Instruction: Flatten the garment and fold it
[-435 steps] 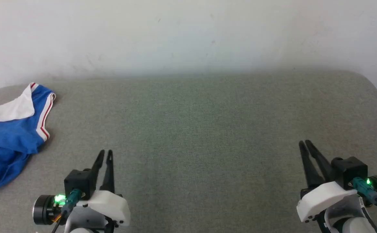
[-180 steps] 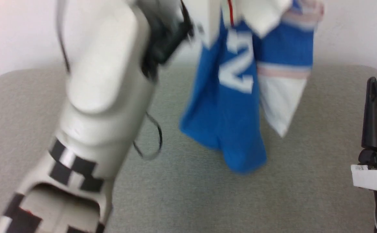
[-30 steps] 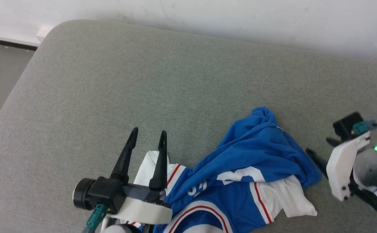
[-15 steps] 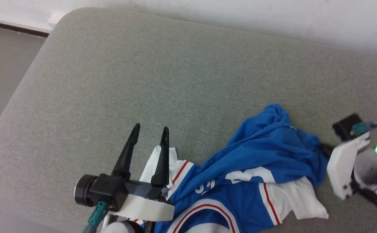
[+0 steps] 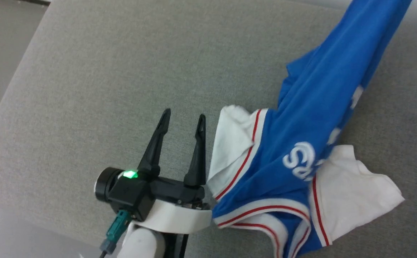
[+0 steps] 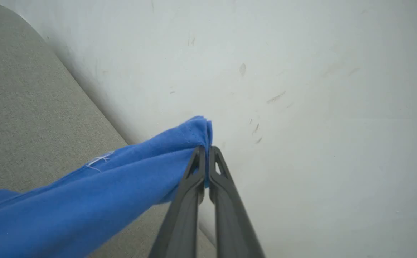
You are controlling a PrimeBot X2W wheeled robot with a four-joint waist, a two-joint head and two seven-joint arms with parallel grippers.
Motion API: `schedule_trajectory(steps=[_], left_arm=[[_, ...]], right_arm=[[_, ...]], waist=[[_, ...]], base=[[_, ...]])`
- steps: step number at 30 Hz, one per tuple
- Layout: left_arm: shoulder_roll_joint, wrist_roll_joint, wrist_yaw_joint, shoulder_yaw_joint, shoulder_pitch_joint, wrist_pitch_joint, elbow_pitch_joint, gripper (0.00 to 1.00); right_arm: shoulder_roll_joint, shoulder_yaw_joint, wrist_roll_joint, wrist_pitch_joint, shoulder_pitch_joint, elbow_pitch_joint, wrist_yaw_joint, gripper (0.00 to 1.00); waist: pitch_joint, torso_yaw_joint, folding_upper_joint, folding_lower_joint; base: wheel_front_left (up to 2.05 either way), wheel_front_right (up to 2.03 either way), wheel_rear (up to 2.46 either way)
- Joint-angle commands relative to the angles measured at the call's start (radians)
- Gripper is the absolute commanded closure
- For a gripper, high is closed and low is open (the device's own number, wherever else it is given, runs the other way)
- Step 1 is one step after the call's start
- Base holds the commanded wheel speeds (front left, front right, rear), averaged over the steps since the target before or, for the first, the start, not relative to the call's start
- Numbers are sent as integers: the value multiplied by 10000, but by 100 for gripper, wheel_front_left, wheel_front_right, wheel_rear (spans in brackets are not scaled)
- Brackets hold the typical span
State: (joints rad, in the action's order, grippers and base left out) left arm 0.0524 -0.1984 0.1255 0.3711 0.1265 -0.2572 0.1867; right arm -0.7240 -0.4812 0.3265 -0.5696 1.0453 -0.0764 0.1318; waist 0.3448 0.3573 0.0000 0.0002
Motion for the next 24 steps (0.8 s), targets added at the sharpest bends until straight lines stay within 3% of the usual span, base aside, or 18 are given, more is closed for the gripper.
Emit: schedule_trajectory(steps=[1,5,10,11,12,13,19,24], left_arm=[[-22,-131,96,161,287,-45,48,0],[-22,-350,247,690,752,-45,50,0],[-22,-539,501,1124,1139,-45,36,0],[-22,-556,554,1171,1181,-45,19,0],[-22,-569,596,1210,1215,-45,-5,0],[-22,-570,620,1238,1247,-45,-29,0],[-22,-256,617,973,1262,-45,-203,0],[-22,52,443,512,966,-45,-338,0]], right_arm=[[5,-234,-205,117,537,-375,-11,100],[330,-744,-713,646,1623,-2039,-11,100],[933,-1130,-759,1150,1430,-3882,-11,100],[1037,-1169,-703,1160,1354,-4183,-11,76],[1121,-1219,-651,1175,1302,-4409,-11,31],[1188,-1280,-592,1221,1285,-4552,-11,0],[1340,-1473,6,1852,1356,-4605,-11,0],[1172,-736,803,2490,675,-3760,-11,0]], waist=[[744,505,0,-2],[1219,951,0,-2],[1490,1264,0,-2],[1496,1265,0,-2],[1497,1255,0,-2],[1488,1227,0,-2],[937,628,0,-2],[127,-41,0,-2]], base=[[0,0,0],[0,0,0],[0,0,0],[0,0,0],[0,0,0],[0,0,0],[0,0,0],[0,0,0]])
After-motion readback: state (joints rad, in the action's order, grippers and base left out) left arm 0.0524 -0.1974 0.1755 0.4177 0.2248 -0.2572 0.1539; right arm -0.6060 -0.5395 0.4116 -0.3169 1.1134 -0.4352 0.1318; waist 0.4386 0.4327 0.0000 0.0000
